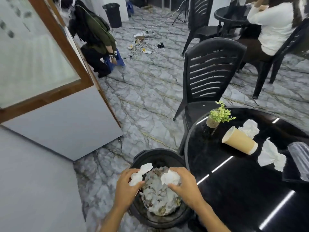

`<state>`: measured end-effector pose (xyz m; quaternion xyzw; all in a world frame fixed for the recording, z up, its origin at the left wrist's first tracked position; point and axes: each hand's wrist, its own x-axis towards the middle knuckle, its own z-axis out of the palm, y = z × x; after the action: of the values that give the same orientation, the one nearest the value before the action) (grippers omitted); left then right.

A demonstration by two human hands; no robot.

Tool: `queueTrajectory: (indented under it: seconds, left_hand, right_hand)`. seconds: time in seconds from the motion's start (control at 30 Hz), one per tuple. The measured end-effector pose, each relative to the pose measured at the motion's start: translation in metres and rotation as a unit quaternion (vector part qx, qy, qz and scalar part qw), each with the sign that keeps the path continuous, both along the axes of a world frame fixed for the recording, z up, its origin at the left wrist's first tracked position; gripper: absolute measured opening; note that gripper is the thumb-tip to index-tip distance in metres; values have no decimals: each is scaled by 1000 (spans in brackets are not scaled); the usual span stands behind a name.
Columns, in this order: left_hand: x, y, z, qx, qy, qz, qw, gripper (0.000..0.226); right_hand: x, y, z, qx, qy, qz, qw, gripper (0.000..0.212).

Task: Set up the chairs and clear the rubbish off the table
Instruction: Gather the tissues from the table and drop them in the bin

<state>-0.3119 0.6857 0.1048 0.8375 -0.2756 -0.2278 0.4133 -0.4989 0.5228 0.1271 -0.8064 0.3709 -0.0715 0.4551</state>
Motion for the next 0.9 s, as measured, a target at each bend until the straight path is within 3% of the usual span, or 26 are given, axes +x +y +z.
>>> queueTrajectory:
  seconds: [0.23,0.43,0.67,0.9]
  left_hand:
    - [22,-13,-36,93,63,-61,992,67]
    - [27,-30,-51,138,104,-115,978,67]
    - [14,-64,-17,55,127,-162,977,38]
    - [-51,-138,58,-48,88,-264,959,36]
  right_hand:
    - [26,6,-40,41,105,15,994,75]
    - [13,7,-48,48,110,-15,993,62]
    - [-29,4,-2,57,17,-120,991,32]
    - [-124,-28,52,-29,-33,-277,960,35]
